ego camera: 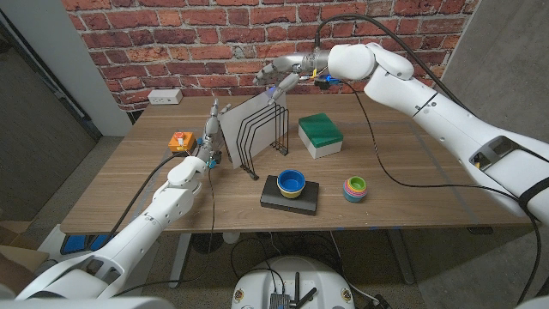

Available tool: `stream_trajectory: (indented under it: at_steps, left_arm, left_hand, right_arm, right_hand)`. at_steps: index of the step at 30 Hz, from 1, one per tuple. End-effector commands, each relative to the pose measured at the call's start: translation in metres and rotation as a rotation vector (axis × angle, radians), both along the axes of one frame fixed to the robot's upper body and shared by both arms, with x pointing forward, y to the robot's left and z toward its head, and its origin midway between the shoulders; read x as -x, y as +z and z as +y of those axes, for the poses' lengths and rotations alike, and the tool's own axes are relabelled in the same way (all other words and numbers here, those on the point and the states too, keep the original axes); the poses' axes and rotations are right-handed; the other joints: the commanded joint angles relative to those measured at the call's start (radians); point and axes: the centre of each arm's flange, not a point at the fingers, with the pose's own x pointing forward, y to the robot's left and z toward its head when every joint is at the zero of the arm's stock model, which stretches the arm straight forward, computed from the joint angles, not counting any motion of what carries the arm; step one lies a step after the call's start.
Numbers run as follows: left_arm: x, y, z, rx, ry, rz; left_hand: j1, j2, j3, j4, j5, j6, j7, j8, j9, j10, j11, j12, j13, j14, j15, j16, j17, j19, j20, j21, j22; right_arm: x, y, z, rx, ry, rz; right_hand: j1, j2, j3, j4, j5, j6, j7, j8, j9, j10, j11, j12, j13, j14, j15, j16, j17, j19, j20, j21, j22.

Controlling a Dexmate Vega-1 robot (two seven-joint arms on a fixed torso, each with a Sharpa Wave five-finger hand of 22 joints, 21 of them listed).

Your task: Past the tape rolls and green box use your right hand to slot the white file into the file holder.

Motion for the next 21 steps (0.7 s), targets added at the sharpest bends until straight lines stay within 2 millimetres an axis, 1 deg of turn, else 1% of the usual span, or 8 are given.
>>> stream_trajectory:
  at_steps: [1, 5, 13, 17, 21]
  left_arm:
    - [0.0, 0.002, 0.001, -0.001, 0.0, 0.0]
    - [0.0, 0.002, 0.001, -0.001, 0.0, 0.0]
    - [0.0, 0.002, 0.001, -0.001, 0.0, 0.0]
    - [0.0, 0.001, 0.0, -0.001, 0.0, 0.0]
    - [0.0, 0.001, 0.0, -0.001, 0.0, 0.0]
  left_hand:
    - [0.0, 0.008, -0.001, 0.005, 0.006, -0.003, -0.009, 0.006, 0.005, -0.001, -0.008, 0.007, 0.005, 0.005, -0.005, 0.006, 0.002, 0.007, 0.001, 0.007, 0.005]
    - [0.0, 0.008, -0.001, 0.005, 0.006, -0.002, -0.009, 0.006, 0.005, -0.001, -0.009, 0.007, 0.005, 0.005, -0.005, 0.006, 0.002, 0.008, 0.0, 0.007, 0.005]
    - [0.0, 0.008, -0.001, 0.005, 0.006, -0.002, -0.009, 0.006, 0.005, -0.001, -0.006, 0.007, 0.005, 0.005, -0.005, 0.006, 0.002, 0.008, 0.001, 0.007, 0.005]
    - [0.0, 0.008, -0.001, 0.005, 0.006, -0.002, -0.009, 0.006, 0.005, -0.002, -0.007, 0.007, 0.005, 0.005, -0.004, 0.006, 0.002, 0.008, 0.002, 0.007, 0.005]
    - [0.0, 0.008, -0.001, 0.005, 0.006, -0.002, -0.009, 0.006, 0.005, -0.002, -0.006, 0.007, 0.005, 0.005, -0.005, 0.006, 0.002, 0.008, 0.001, 0.007, 0.005]
  right_arm:
    - [0.009, -0.017, -0.024, -0.168, -0.08, 0.039]
    - [0.009, -0.023, -0.028, -0.225, -0.1, 0.059]
    - [0.006, -0.032, -0.034, -0.342, -0.139, 0.105]
    - [0.004, -0.038, -0.04, -0.415, -0.155, 0.126]
    - [0.002, -0.045, -0.048, -0.478, -0.156, 0.121]
  right_hand:
    - [-0.023, 0.013, 0.0, 0.014, -0.003, 0.009, 0.005, 0.006, 0.0, 0.0, 0.009, 0.006, -0.004, -0.004, -0.02, 0.007, 0.001, -0.003, 0.001, -0.006, 0.001]
    - [-0.047, 0.026, -0.003, 0.027, -0.009, 0.015, 0.007, 0.009, -0.001, 0.0, 0.006, 0.007, -0.01, -0.01, -0.023, 0.008, -0.002, -0.003, 0.004, -0.013, 0.002]
    - [-0.079, 0.034, -0.011, 0.041, -0.017, 0.021, 0.012, 0.011, -0.002, -0.008, 0.006, 0.006, -0.019, -0.018, -0.017, 0.008, -0.008, -0.005, 0.005, -0.023, 0.002]
    - [-0.094, 0.038, -0.014, 0.046, -0.021, 0.027, 0.014, 0.013, -0.002, -0.011, 0.008, 0.007, -0.024, -0.022, -0.015, 0.008, -0.011, -0.007, 0.002, -0.029, 0.002]
    - [-0.111, 0.049, -0.016, 0.056, -0.024, 0.035, 0.015, 0.015, -0.002, -0.011, 0.009, 0.008, -0.029, -0.024, -0.015, 0.01, -0.014, -0.007, 0.0, -0.035, 0.002]
